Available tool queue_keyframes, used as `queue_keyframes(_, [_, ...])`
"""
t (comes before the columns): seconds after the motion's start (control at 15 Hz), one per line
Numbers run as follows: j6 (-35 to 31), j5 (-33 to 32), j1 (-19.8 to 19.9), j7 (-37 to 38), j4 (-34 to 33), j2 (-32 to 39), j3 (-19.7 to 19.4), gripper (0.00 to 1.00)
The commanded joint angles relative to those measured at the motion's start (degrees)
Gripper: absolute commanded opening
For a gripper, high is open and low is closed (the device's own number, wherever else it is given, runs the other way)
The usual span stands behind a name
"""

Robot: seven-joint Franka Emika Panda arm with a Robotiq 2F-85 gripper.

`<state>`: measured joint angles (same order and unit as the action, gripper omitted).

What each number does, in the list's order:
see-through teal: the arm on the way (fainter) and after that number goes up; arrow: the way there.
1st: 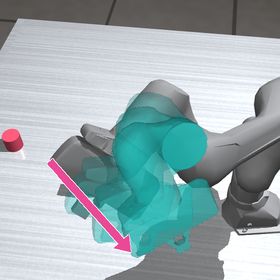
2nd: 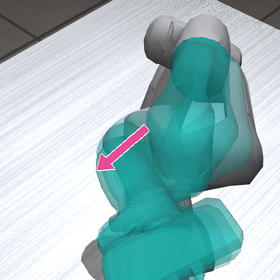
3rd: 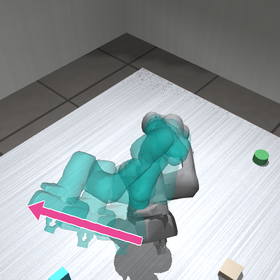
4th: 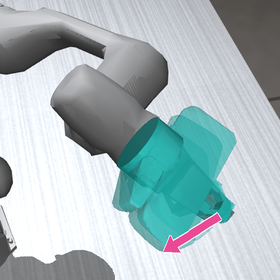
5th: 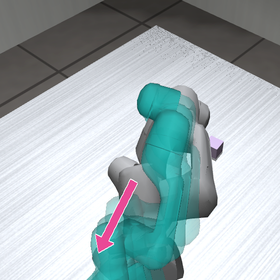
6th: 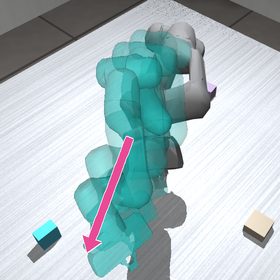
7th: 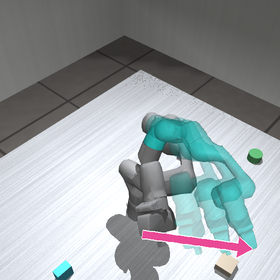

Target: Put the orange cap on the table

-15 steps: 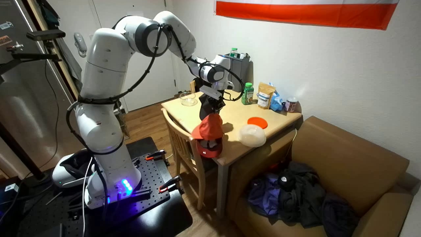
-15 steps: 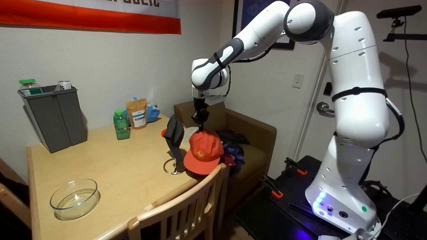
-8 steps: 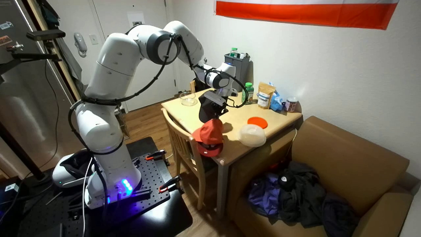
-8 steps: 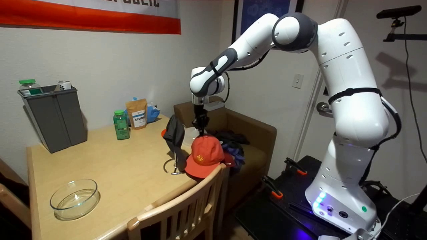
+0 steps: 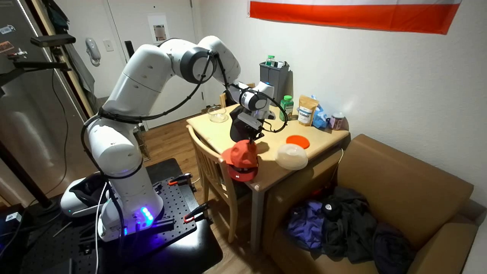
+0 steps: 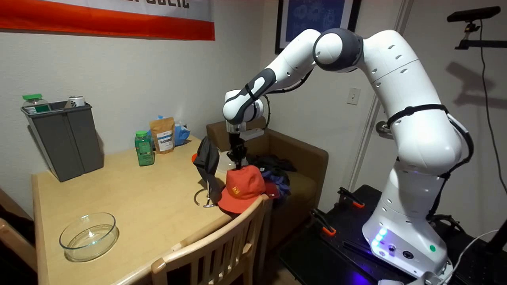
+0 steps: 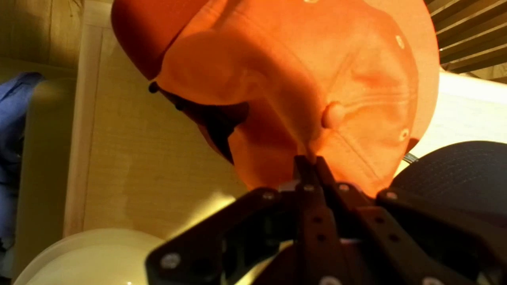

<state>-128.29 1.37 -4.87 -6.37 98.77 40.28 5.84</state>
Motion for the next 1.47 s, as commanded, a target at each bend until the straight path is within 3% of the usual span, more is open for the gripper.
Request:
queue_keyframes(0.0, [1.94, 0.37, 0.21, 0.28, -3.27, 2.92, 0.14, 0.01])
queue_keyframes(0.93, [4.43, 1.04, 1.22, -0.28, -5.20, 4.89, 0.42, 0.01])
queue_keyframes(1.0, [4.72, 0.96, 1.43, -0.49, -5.11, 4.67, 0.36, 0.28])
queue_keyframes(1.13, [5.08, 1.38, 2.00, -0.80, -4.58, 4.42, 0.59, 0.36])
queue_keyframes(1.4, [5.25, 2.12, 2.81, -0.33, -3.15, 3.17, 0.57, 0.66])
